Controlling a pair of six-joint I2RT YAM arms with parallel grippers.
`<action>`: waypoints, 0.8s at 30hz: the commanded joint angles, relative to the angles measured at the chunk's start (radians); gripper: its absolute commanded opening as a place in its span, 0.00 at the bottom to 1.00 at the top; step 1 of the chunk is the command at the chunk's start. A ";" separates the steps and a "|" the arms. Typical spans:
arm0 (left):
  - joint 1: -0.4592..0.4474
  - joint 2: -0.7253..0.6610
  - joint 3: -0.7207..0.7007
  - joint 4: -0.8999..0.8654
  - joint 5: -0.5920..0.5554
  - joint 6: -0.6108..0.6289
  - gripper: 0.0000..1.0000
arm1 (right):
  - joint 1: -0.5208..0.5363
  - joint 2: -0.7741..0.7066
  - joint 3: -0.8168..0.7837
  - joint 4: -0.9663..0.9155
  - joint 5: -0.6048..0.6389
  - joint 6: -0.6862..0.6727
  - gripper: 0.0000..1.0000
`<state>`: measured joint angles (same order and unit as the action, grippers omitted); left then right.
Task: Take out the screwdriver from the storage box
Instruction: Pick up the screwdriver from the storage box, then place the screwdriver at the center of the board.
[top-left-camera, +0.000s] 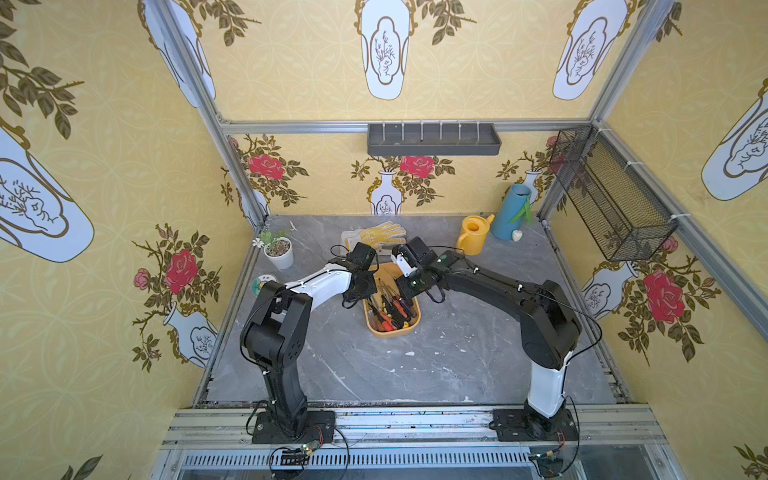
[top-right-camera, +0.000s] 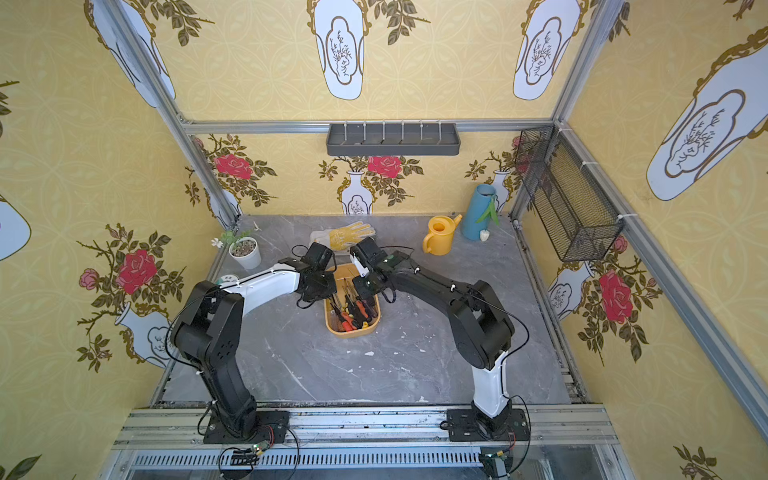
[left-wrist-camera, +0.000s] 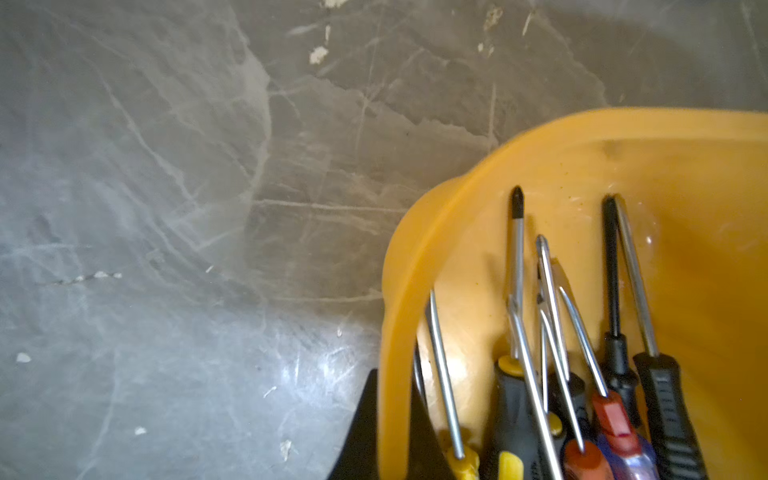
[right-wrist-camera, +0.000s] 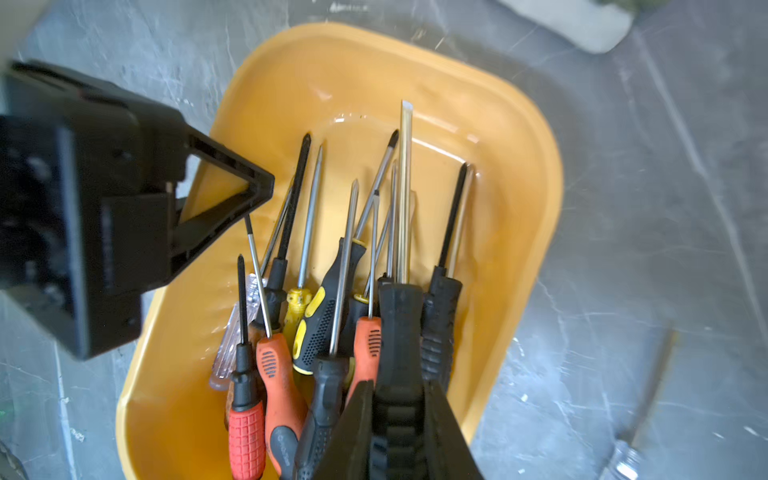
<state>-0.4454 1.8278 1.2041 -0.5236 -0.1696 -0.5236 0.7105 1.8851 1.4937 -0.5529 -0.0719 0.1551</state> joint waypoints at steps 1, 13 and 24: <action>0.003 0.007 0.005 0.002 -0.027 0.008 0.00 | -0.002 -0.047 -0.028 0.051 0.042 -0.006 0.00; 0.003 0.004 -0.009 -0.018 -0.056 -0.022 0.00 | -0.045 -0.244 -0.166 0.165 0.134 -0.008 0.00; 0.003 0.000 -0.004 -0.012 -0.048 -0.024 0.00 | -0.216 -0.284 -0.247 0.137 0.117 0.026 0.00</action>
<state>-0.4446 1.8286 1.1992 -0.5392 -0.1989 -0.5426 0.5228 1.6047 1.2591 -0.4217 0.0547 0.1574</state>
